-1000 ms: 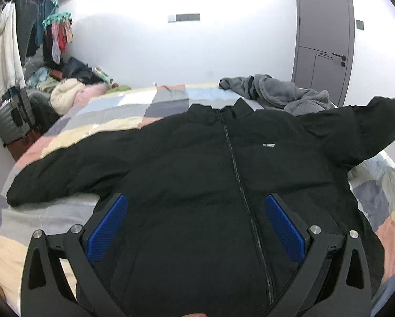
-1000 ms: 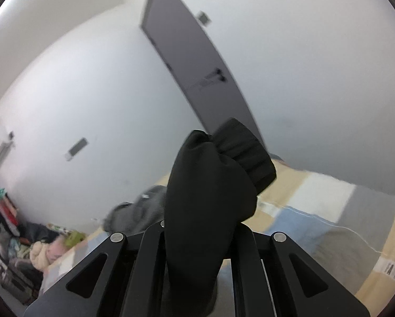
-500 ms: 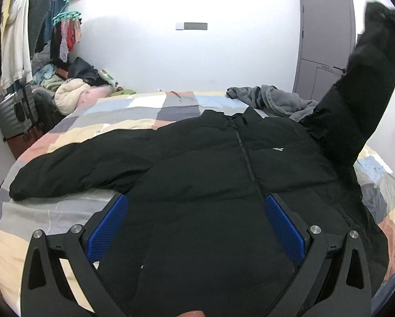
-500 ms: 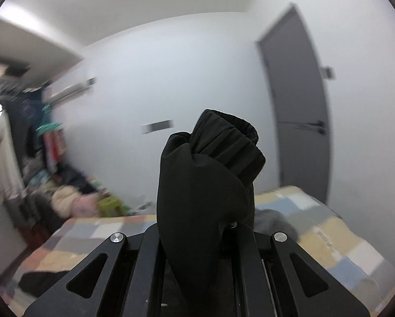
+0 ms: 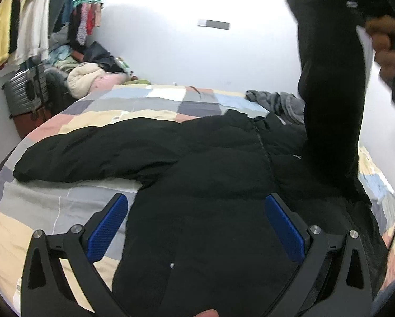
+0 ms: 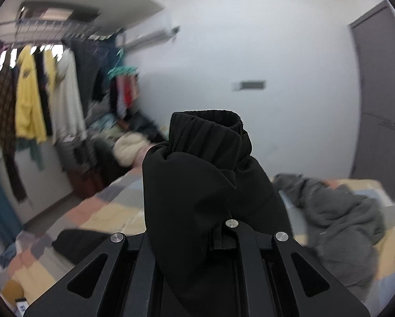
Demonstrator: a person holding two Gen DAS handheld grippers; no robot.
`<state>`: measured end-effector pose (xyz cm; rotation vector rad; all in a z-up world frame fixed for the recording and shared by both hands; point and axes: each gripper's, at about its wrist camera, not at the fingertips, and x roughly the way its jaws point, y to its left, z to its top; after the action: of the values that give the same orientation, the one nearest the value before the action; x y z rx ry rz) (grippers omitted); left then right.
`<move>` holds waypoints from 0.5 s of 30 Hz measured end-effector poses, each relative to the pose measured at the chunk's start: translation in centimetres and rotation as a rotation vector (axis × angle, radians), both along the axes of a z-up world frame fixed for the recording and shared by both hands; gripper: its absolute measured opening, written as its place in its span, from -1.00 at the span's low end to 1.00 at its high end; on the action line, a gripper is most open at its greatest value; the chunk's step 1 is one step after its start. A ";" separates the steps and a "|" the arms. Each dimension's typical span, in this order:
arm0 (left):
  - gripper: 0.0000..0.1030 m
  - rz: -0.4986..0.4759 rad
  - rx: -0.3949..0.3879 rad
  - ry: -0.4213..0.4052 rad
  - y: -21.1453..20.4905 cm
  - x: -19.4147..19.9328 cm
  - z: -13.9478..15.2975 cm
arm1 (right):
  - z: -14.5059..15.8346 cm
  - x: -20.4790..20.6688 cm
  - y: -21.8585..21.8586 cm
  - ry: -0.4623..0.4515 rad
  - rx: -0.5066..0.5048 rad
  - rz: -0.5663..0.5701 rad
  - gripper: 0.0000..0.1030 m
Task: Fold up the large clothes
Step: 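Lift the sleeve with the right tool and fold it across the jacket body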
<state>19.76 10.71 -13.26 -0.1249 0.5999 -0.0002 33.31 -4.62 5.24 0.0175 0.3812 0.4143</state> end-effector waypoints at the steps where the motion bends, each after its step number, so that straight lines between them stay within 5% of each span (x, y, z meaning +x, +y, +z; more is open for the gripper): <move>1: 1.00 0.010 -0.005 0.001 0.3 0.1 -0.1 | -1.4 0.9 1.1 0.031 0.000 0.015 -0.84; 15: 1.00 0.110 -0.055 0.113 3.5 3.3 -4.2 | -17.2 7.8 7.3 0.340 -0.046 0.186 -0.81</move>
<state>23.07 14.22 -17.50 -0.2126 0.7051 0.0969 41.15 2.64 -12.00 0.0074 0.7309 0.5885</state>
